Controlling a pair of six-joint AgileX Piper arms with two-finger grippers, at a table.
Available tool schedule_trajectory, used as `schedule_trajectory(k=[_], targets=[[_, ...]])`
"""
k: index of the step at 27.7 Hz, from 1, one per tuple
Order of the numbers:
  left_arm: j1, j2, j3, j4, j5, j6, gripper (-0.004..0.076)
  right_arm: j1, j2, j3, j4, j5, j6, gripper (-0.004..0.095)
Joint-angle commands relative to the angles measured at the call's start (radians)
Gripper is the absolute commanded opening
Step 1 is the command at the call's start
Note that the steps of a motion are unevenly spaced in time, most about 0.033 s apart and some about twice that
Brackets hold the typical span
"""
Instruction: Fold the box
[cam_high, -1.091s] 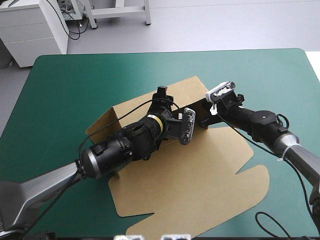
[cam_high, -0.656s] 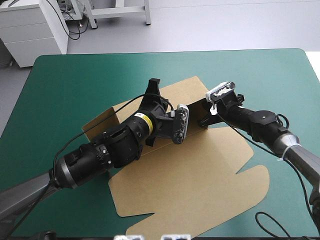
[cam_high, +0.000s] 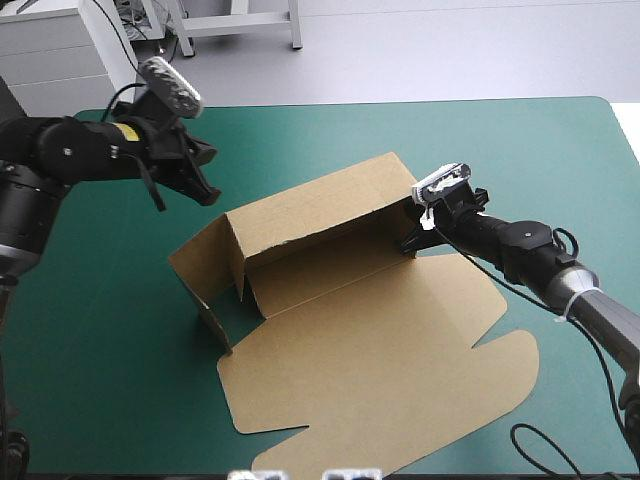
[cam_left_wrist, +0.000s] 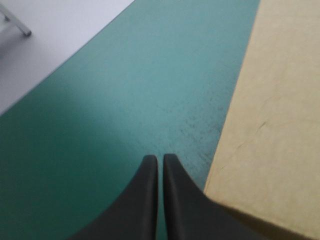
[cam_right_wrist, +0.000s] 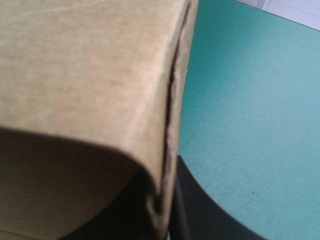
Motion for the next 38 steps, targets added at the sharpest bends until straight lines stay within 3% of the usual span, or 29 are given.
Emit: schedule_trajectory(k=[1,6,15,21,27,32,38], targets=[[0.17,-0.002,-0.025,-0.139,0.066,-0.011,0.0015,-0.001,-0.04,-0.034,0.012,0.02,0.006,-0.0019],[0.302,0.056,-0.02,-0.128,0.144,-0.053,0.0009,-0.001,-0.068,-0.034,-0.069,0.016,0.071,-0.0019],[0.302,0.068,-0.013,0.141,0.021,-0.159,-0.0008,-0.022,-0.13,-0.034,-0.383,0.053,0.408,-0.0019],[0.302,0.068,-0.013,0.175,0.024,-0.179,-0.0008,-0.111,-0.166,-0.059,-0.543,0.259,0.621,-0.0019],[0.302,0.068,-0.013,0.173,0.068,-0.183,-0.0008,-0.151,-0.171,-0.196,-0.776,0.552,0.827,-0.0018],[0.302,0.071,-0.013,0.165,0.08,-0.188,-0.0008,-0.151,-0.159,-0.329,-0.976,0.622,1.047,-0.0018],[0.302,0.071,-0.013,0.094,0.076,-0.191,-0.0008,-0.151,-0.037,-0.464,-1.111,0.749,1.208,-0.0018]])
